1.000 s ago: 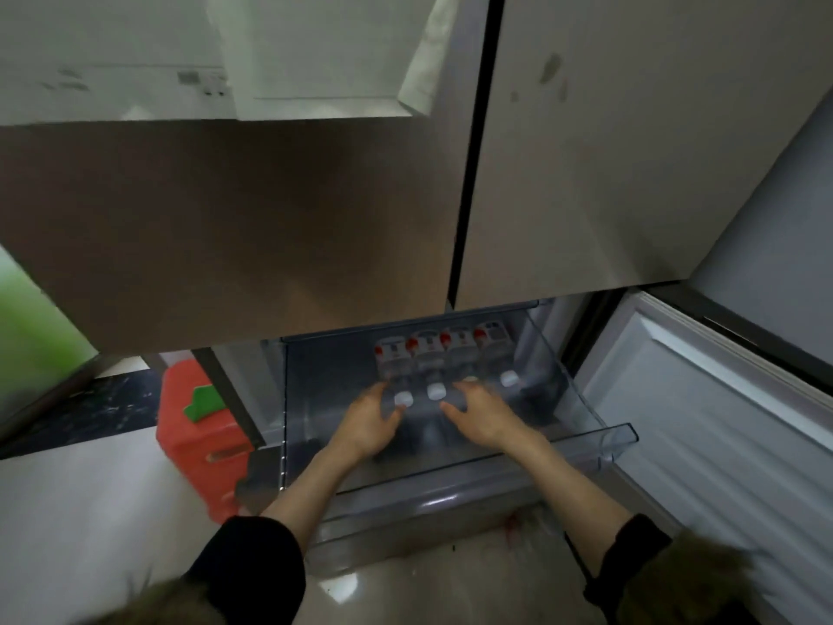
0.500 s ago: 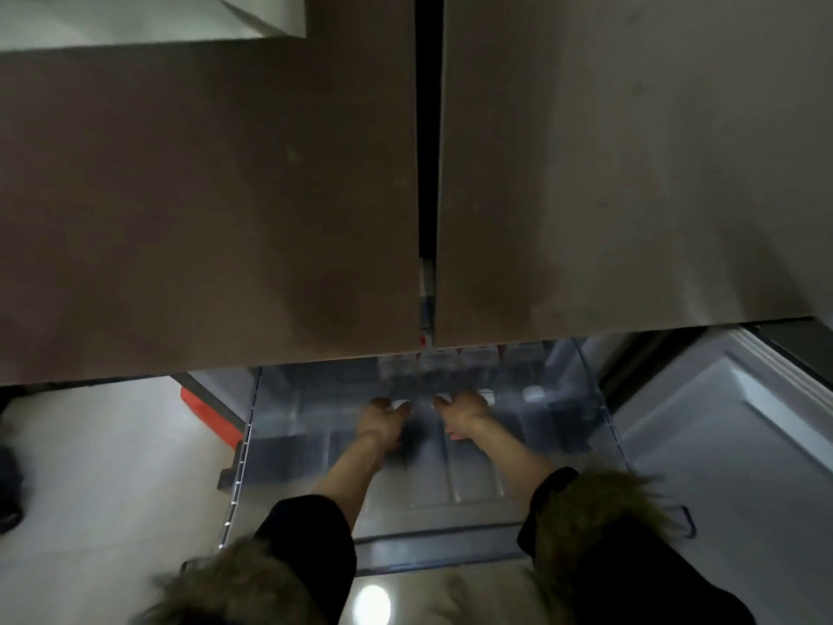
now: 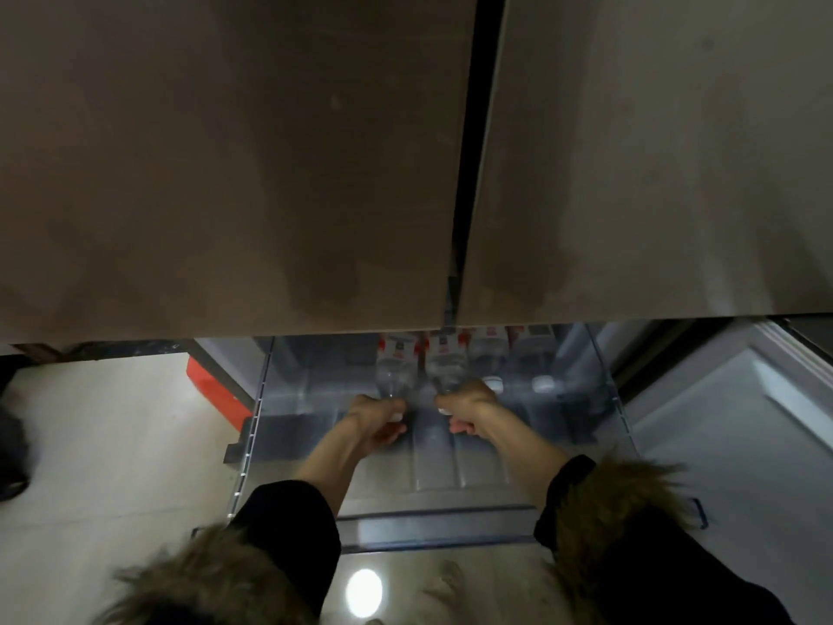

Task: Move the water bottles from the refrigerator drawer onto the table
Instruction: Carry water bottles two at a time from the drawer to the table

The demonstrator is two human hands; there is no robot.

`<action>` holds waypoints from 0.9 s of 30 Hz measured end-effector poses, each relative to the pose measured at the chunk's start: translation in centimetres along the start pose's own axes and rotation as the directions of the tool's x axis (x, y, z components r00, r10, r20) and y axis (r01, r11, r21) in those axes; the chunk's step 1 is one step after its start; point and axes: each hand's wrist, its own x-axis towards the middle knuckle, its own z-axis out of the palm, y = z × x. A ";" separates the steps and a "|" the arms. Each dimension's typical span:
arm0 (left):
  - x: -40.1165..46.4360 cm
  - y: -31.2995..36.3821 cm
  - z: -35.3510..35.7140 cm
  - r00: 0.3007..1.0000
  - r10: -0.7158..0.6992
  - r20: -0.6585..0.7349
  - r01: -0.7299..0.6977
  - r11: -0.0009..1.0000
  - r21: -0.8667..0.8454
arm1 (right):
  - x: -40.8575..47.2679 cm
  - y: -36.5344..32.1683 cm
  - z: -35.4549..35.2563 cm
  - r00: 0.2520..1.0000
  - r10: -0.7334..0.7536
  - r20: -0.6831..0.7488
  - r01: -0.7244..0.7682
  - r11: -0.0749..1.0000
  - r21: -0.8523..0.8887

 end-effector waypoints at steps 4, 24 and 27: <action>-1.3 0.7 -1.8 0.995 0.088 -0.037 -0.091 0.993 -0.082 | -2.1 -0.5 0.4 0.998 -0.040 -0.047 0.040 0.999 0.002; -13.2 1.5 -7.9 0.540 0.834 -0.115 -0.647 0.499 0.577 | -14.6 -0.8 -1.7 0.671 -0.587 -0.452 0.488 0.809 -0.327; -13.6 1.5 -7.8 0.540 0.837 -0.081 -0.658 0.481 0.579 | -14.6 -1.0 -1.6 0.650 -0.615 -0.447 0.514 0.789 -0.338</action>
